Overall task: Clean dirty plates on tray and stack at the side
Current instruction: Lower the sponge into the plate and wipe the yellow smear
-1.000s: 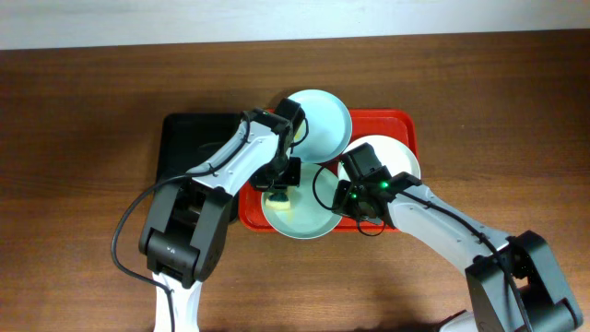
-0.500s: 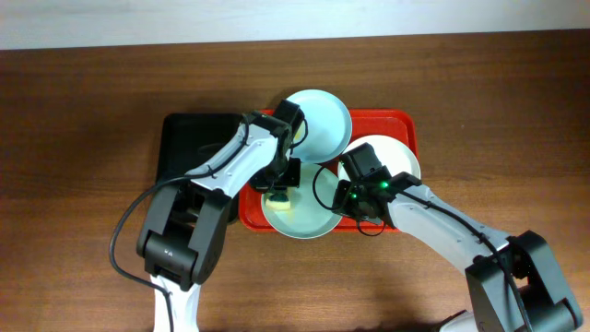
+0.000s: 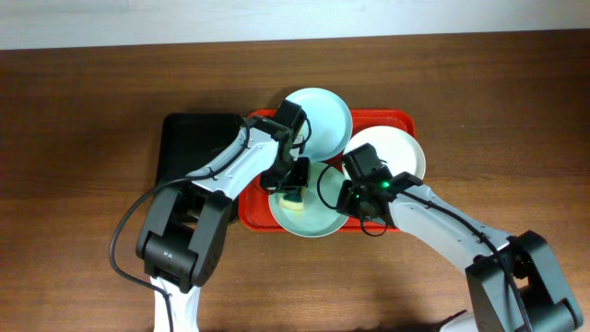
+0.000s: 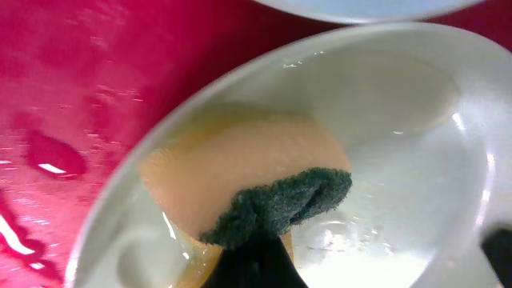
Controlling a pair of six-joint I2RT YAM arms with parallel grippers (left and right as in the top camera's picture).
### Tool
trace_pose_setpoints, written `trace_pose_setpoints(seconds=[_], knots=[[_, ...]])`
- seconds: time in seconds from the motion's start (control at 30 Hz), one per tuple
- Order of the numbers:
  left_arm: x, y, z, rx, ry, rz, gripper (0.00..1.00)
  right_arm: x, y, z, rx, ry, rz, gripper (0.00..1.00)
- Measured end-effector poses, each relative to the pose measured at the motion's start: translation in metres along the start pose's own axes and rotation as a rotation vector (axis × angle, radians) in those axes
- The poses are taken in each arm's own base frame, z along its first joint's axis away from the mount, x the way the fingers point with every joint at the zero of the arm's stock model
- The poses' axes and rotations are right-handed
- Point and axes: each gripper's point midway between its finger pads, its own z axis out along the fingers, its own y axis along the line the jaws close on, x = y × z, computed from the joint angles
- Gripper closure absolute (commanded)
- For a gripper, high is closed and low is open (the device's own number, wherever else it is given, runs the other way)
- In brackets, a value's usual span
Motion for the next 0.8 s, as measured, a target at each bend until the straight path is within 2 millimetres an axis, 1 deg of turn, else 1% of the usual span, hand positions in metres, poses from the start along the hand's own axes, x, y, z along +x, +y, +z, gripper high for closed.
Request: trace_pose_setpoints(seconds=[0.17,0.3,0.37,0.43,0.53,0.63,0.8], knots=[[0.003,-0.007,-0.002,0.053,0.014,-0.004,1.00,0.000,0.000,0.000,-0.001,0.000,-0.001,0.96],[0.010,-0.010,-0.011,0.092,0.021,0.003,1.00,0.001,0.004,0.000,-0.019,0.008,-0.002,0.96],[0.011,-0.012,-0.024,0.108,0.000,0.015,1.00,0.002,0.005,0.000,-0.024,0.012,-0.002,0.96],[0.007,-0.013,-0.041,0.113,-0.046,0.020,1.00,0.002,0.005,0.000,-0.026,0.014,-0.002,0.96],[0.002,-0.010,-0.058,0.095,-0.101,0.022,1.00,0.002,0.006,0.000,-0.027,0.013,-0.003,0.96],[0.000,-0.001,-0.060,0.052,-0.118,0.016,1.00,0.002,0.006,0.000,-0.028,0.013,-0.002,0.96],[0.006,0.013,-0.047,0.002,-0.106,0.006,1.00,0.002,0.006,0.000,-0.028,0.014,-0.003,0.96]])
